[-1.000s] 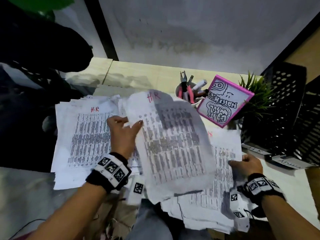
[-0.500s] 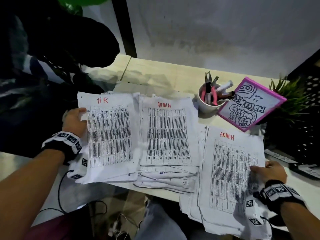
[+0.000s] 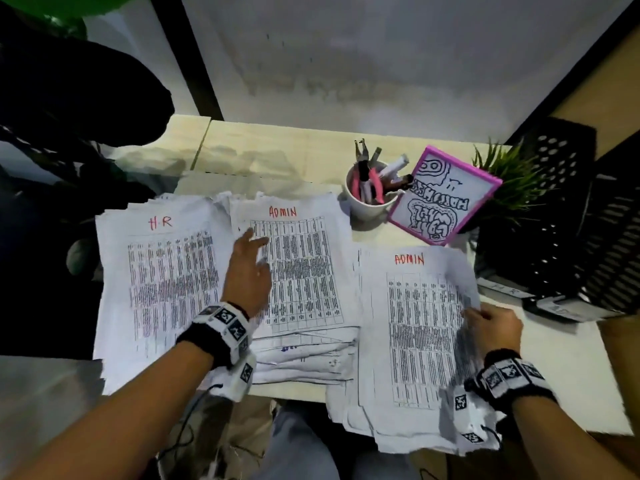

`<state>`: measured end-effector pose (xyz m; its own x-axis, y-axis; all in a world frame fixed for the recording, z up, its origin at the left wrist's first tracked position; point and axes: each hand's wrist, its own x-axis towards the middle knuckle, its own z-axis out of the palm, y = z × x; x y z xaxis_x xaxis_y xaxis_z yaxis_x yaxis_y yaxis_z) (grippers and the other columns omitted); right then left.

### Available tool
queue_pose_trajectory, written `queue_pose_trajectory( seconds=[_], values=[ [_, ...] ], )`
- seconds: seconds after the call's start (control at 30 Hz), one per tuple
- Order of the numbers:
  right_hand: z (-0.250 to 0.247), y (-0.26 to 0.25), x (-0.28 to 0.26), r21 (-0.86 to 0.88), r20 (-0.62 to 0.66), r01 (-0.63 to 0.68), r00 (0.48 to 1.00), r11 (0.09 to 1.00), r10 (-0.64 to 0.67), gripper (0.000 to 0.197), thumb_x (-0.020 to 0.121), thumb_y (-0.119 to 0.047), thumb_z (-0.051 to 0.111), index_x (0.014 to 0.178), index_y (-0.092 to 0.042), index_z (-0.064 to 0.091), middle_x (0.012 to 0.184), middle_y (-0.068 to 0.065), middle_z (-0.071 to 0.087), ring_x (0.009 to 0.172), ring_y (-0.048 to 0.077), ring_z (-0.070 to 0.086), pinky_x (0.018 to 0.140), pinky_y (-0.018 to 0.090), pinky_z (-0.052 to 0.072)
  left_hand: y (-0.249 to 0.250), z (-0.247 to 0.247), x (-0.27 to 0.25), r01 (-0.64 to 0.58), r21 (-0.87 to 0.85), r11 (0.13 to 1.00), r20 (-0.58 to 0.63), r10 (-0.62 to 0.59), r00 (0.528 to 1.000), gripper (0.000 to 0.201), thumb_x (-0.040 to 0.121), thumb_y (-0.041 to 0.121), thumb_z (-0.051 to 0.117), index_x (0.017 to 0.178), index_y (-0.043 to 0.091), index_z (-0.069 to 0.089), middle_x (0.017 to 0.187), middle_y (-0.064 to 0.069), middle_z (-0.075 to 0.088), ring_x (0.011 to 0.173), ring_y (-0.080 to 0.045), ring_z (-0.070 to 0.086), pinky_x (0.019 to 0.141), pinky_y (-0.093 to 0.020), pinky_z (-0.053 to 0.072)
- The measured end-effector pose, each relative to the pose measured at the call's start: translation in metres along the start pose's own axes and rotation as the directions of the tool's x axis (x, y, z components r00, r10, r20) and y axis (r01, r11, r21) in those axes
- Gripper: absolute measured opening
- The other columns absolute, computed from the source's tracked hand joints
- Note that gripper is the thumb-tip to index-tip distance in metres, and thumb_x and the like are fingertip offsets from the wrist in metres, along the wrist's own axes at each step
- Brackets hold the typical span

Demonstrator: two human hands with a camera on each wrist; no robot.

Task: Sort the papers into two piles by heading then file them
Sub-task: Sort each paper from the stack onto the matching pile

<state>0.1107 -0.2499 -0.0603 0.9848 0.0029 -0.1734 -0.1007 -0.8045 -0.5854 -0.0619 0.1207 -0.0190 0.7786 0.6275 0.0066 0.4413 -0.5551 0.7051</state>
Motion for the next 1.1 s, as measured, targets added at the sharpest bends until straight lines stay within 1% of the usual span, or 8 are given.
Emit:
queue_pose_trajectory(
  seconds=[0.1,0.3,0.4,0.53,0.73,0.83,1.0,1.1],
  values=[
    [-0.009,0.001,-0.004,-0.029,-0.029,0.075,0.997,0.997,-0.076,0.030,0.090,-0.009,0.059,0.119,-0.005,0.063,0.086,0.022,0.069,0.080,0.036,0.063,0.076,0.038,0.050,0.040,0.048,-0.018,-0.060,-0.162,0.985,0.163,0.086,0.983,0.042,0.089,-0.006,0.049,0.129,0.005,0.050,0.142,-0.015,0.039,0.131,-0.027,0.039,0.100,-0.003,0.024],
    [-0.026,0.001,-0.015,0.489,-0.087,0.053,0.996,0.871,-0.011,0.030,0.081,0.011,0.060,0.091,-0.013,0.076,0.092,0.008,0.072,0.086,0.009,0.065,0.079,0.010,0.047,0.094,0.110,-0.041,0.244,-0.368,0.897,0.422,-0.073,0.904,0.053,0.086,0.002,0.057,0.136,0.012,0.042,0.132,-0.014,0.050,0.119,-0.030,0.053,0.102,-0.039,0.045],
    [-0.035,0.004,-0.019,0.660,0.007,-0.057,0.998,0.749,0.070,0.036,0.075,0.017,0.055,0.077,-0.012,0.077,0.080,-0.001,0.075,0.086,0.018,0.068,0.082,0.020,0.054,0.108,0.120,-0.045,0.356,-0.409,0.840,0.486,-0.130,0.864,0.072,0.075,0.013,0.068,0.139,0.015,0.033,0.126,-0.003,0.054,0.114,-0.025,0.056,0.093,-0.037,0.051],
    [-0.046,-0.004,-0.032,0.784,0.149,-0.162,0.986,0.599,0.071,0.024,0.073,0.023,0.048,0.085,0.013,0.066,0.075,0.006,0.074,0.081,0.021,0.070,0.072,0.020,0.056,0.110,0.124,-0.054,0.453,-0.551,0.701,0.424,-0.233,0.875,0.058,0.059,0.020,0.069,0.114,0.024,0.052,0.098,0.000,0.059,0.088,-0.019,0.059,0.079,-0.032,0.051],
    [-0.045,-0.008,-0.024,0.847,0.313,-0.362,0.931,0.390,0.186,0.037,0.056,0.016,0.025,0.069,0.014,0.060,0.067,0.020,0.068,0.062,0.028,0.067,0.054,0.026,0.056,0.094,0.117,-0.058,0.425,-0.531,0.733,0.343,-0.272,0.899,0.031,0.081,-0.010,0.058,0.068,0.016,0.070,0.092,-0.004,0.074,0.093,-0.024,0.067,0.078,-0.031,0.055],
    [-0.031,0.002,0.002,0.754,0.292,-0.440,0.890,0.488,0.351,0.020,0.073,0.012,0.045,0.077,0.001,0.060,0.067,0.021,0.061,0.048,0.020,0.060,0.047,0.021,0.049,0.090,0.109,-0.063,0.456,-0.580,0.675,0.396,-0.256,0.882,0.036,0.080,-0.015,0.053,0.067,0.013,0.071,0.093,-0.006,0.074,0.090,-0.026,0.068,0.078,-0.042,0.056],
    [-0.007,0.007,0.023,0.187,0.265,-0.337,0.922,0.923,0.283,0.042,0.062,-0.026,0.088,0.087,-0.007,0.060,0.080,0.008,0.059,0.069,0.022,0.054,0.067,0.029,0.042,0.091,0.099,-0.074,0.351,-0.521,0.779,0.385,-0.153,0.910,0.025,0.080,-0.013,0.060,0.083,0.008,0.074,0.092,0.005,0.071,0.082,0.009,0.064,0.071,-0.007,0.047],
    [0.000,0.001,0.022,0.023,0.187,-0.246,0.953,0.969,0.237,0.037,0.066,-0.018,0.085,0.073,-0.009,0.049,0.073,0.009,0.054,0.068,0.023,0.049,0.060,0.029,0.036,0.084,0.099,-0.076,0.266,-0.463,0.845,0.330,-0.114,0.937,0.024,0.084,-0.004,0.064,0.093,0.015,0.076,0.089,0.005,0.072,0.080,0.013,0.063,0.076,-0.004,0.044]
  ],
)
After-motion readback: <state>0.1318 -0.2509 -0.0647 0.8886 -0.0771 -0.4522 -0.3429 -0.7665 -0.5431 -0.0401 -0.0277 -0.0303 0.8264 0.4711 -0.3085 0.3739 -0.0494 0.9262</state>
